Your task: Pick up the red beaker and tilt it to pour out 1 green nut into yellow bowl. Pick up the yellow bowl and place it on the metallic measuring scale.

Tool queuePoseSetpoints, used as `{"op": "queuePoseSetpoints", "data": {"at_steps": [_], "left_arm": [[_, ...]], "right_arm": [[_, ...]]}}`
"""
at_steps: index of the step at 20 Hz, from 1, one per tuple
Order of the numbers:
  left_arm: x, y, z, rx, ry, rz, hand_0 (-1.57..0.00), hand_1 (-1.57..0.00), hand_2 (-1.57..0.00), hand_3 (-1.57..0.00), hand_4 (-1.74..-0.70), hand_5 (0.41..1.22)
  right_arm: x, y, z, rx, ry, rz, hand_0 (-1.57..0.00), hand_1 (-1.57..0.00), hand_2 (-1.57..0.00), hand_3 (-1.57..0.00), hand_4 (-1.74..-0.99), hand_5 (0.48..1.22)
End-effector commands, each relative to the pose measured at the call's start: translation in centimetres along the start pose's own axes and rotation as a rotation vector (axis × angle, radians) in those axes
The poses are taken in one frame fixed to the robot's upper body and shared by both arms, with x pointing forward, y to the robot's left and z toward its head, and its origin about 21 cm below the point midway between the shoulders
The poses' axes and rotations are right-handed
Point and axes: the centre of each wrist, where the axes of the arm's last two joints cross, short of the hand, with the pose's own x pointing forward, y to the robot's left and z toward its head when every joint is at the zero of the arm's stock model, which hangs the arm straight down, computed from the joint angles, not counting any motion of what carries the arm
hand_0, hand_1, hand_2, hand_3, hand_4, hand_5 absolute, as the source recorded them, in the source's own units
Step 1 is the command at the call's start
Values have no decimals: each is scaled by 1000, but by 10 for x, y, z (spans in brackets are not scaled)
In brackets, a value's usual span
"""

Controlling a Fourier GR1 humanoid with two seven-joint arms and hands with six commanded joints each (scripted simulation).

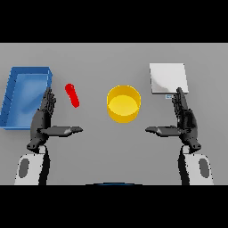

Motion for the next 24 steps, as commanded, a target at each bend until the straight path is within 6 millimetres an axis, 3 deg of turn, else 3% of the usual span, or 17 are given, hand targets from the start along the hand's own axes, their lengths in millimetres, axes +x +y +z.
{"op": "queuePoseSetpoints", "data": {"at_steps": [1,6,9,14,18,24], "left_arm": [[0,2,0,2,0,0,1,1,1,1,-1093,623],[1,16,2,6,-6,-2,1,1,1,1,-1093,623],[4,15,29,-28,-71,-143,1,1,1,1,-1094,618],[9,10,31,-48,-16,-180,1,1,1,1,-1094,613],[2,0,8,-59,-5,-219,1,1,1,1,-1106,623],[-9,-6,-30,-43,-20,-236,1,1,1,1,-1153,636]], "right_arm": [[0,-1,0,-1,-1,0,1,1,1,1,-1128,660],[-2,-5,5,-1,-4,0,1,1,1,1,-1128,660],[2,5,26,56,-171,257,1,1,1,1,-1127,664],[2,6,33,53,-146,298,1,1,1,1,-1120,660],[11,13,30,41,-148,300,1,1,1,1,-1130,650],[13,4,27,57,-149,249,1,1,1,1,-1204,661]]}}
